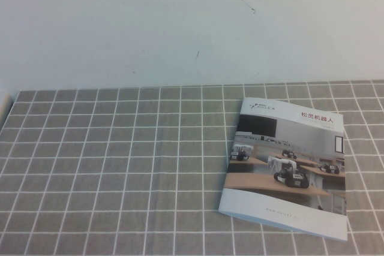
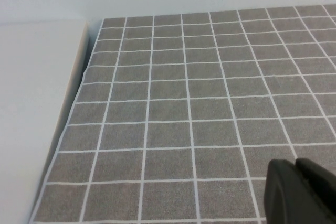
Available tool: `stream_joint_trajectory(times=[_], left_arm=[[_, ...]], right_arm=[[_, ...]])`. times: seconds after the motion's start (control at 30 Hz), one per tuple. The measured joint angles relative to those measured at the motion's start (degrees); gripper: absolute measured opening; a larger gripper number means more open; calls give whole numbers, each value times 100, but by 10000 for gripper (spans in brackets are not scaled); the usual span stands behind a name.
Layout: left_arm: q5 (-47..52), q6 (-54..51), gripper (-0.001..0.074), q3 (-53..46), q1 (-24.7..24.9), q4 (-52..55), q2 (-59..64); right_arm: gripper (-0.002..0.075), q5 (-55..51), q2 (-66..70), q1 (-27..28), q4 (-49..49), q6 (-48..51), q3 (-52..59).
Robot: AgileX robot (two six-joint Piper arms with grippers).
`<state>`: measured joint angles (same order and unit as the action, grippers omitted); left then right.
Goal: Close book
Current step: 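Close the open booklet and leave it lying on the table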
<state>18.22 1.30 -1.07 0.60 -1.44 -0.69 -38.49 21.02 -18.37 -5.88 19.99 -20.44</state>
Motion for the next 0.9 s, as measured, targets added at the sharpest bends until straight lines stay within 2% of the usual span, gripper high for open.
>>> stream_joint_trajectory(times=[0.17,0.9], left_arm=[[0,292,-3,0,0,0,0],[0,437,-3,0,0,0,0]], right_arm=[[-3,0,0,0,0,0,0],[-3,0,0,0,0,0,0]])
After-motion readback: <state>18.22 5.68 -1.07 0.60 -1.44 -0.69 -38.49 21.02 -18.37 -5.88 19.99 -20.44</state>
